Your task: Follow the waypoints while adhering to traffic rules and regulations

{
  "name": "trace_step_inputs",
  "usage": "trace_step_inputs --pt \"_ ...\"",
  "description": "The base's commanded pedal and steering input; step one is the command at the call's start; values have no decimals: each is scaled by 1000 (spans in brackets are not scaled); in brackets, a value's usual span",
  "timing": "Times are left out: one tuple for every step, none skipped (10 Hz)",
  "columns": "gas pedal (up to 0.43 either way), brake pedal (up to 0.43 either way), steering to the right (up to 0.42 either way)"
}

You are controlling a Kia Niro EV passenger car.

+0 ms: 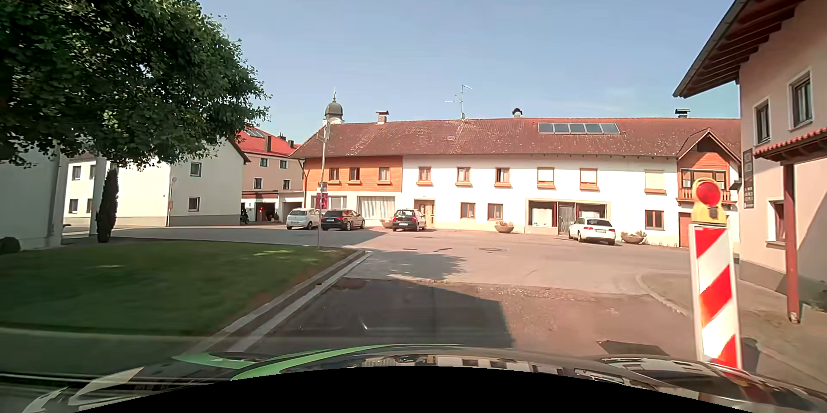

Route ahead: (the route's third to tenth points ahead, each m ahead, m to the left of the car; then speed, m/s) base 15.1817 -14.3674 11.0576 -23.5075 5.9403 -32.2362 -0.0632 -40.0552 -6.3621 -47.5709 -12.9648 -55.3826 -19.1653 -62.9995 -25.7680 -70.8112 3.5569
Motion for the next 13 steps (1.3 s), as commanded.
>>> trace_step_inputs --pt "0 171 -4" --pt "0 177 -3" --pt "0 183 1" --pt "0 195 10" --pt "0 195 28" --pt "0 195 46" --pt "0 195 61" --pt "0 201 79" --pt "0 201 94" --pt "0 201 106" --pt "0 201 115" --pt "0 207 120" --pt "0 207 121"
